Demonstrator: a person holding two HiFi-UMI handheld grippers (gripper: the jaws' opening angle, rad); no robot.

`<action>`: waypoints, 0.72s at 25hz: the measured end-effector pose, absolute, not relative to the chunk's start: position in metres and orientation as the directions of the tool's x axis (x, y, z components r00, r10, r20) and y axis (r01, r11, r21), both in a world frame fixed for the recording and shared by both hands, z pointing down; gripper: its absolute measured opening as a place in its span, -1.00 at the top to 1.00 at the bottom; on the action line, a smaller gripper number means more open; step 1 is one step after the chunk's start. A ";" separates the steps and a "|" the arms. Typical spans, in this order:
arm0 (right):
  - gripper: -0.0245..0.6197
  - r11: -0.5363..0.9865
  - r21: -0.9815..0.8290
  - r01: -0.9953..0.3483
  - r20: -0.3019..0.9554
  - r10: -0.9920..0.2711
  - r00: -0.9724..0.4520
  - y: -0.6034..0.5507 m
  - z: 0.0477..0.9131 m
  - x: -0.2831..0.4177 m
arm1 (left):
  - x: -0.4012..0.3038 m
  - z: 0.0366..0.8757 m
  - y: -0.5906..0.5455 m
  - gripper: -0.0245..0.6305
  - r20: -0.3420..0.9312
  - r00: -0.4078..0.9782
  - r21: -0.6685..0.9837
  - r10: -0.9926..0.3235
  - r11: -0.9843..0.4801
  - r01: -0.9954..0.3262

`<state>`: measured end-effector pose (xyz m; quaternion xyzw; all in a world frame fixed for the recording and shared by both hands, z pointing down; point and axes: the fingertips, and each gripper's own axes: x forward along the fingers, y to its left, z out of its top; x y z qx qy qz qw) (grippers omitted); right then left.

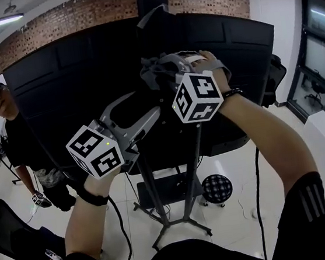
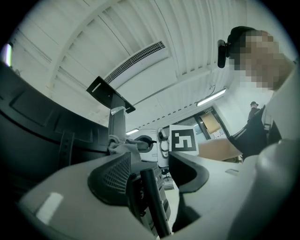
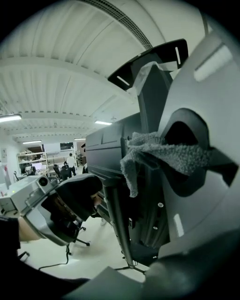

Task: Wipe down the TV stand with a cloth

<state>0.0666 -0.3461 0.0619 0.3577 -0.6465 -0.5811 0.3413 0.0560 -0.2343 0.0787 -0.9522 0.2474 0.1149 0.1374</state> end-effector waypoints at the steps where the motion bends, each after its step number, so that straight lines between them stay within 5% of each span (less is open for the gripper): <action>1: 0.85 0.065 0.997 -0.047 0.033 -0.864 -0.503 -0.345 0.071 0.065 | 0.055 0.086 -0.232 0.08 -0.284 0.851 -0.202 -0.442 -0.840 -0.504; 18: 0.85 0.010 0.962 0.273 0.115 -0.922 -0.370 -0.349 0.197 0.063 | 0.047 0.170 -0.230 0.08 -0.237 0.836 -0.103 -0.494 -0.843 -0.527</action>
